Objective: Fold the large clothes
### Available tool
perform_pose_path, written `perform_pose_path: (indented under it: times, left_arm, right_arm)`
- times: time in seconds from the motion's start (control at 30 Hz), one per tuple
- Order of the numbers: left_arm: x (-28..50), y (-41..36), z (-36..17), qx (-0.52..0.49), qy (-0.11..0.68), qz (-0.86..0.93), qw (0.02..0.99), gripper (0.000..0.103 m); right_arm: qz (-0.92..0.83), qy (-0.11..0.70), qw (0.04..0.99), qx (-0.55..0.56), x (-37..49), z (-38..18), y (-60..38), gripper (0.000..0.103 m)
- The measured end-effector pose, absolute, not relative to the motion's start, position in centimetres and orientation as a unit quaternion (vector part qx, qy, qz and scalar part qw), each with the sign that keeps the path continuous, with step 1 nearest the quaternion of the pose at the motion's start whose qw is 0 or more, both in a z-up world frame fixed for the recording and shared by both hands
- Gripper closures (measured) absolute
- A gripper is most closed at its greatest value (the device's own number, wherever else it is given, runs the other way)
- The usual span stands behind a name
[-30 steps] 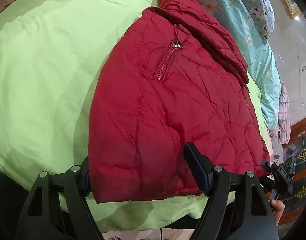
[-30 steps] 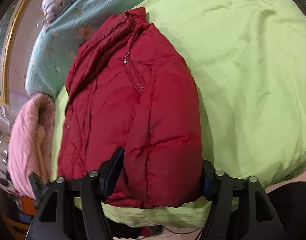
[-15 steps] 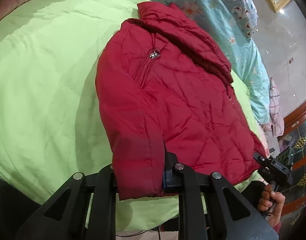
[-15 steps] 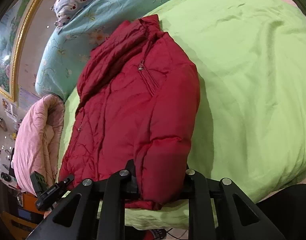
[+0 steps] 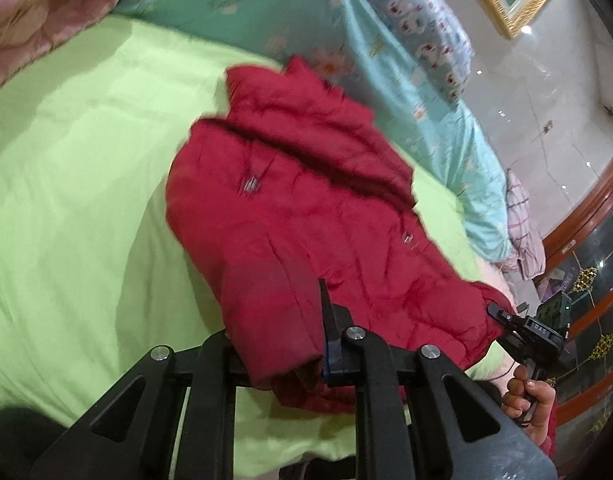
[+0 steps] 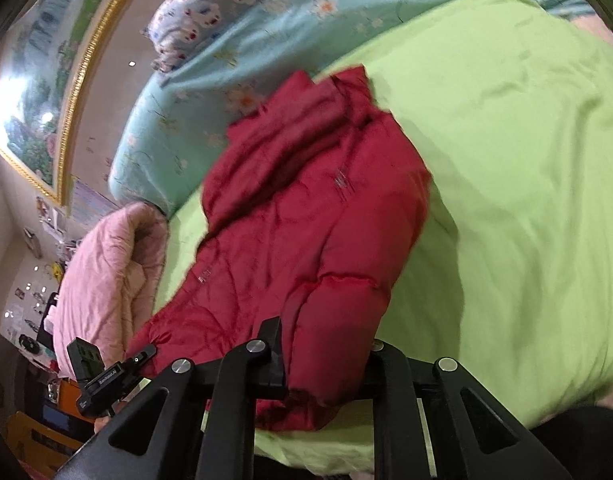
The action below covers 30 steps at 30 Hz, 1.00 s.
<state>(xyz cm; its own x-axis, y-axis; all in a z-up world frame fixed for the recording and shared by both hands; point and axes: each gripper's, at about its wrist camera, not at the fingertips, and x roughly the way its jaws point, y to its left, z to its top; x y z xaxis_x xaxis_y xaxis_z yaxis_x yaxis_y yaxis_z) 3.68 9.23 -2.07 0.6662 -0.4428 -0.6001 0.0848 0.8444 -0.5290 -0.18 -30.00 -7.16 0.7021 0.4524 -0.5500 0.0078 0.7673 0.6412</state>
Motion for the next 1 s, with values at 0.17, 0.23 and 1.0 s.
perform_pose_path:
  times: [0.17, 0.23, 1.0]
  left_arm:
    - [6.5, 9.5, 0.9, -0.223, 0.34, -0.149, 0.901, 0.089]
    - [7.9, 9.6, 1.7, -0.221, 0.329, -0.149, 0.906, 0.089]
    - [23.4, 8.5, 5.5, -0.187, 0.276, -0.111, 0.936, 0.089]
  right_arm:
    - [0.137, 0.326, 0.884, 0.307, 1.8, -4.2, -30.1, 0.088]
    - [0.137, 0.314, 0.889, 0.303, 2.9, -3.4, -30.2, 0.088]
    - [0.138, 0.237, 0.916, 0.292, 18.4, 2.1, -30.2, 0.089]
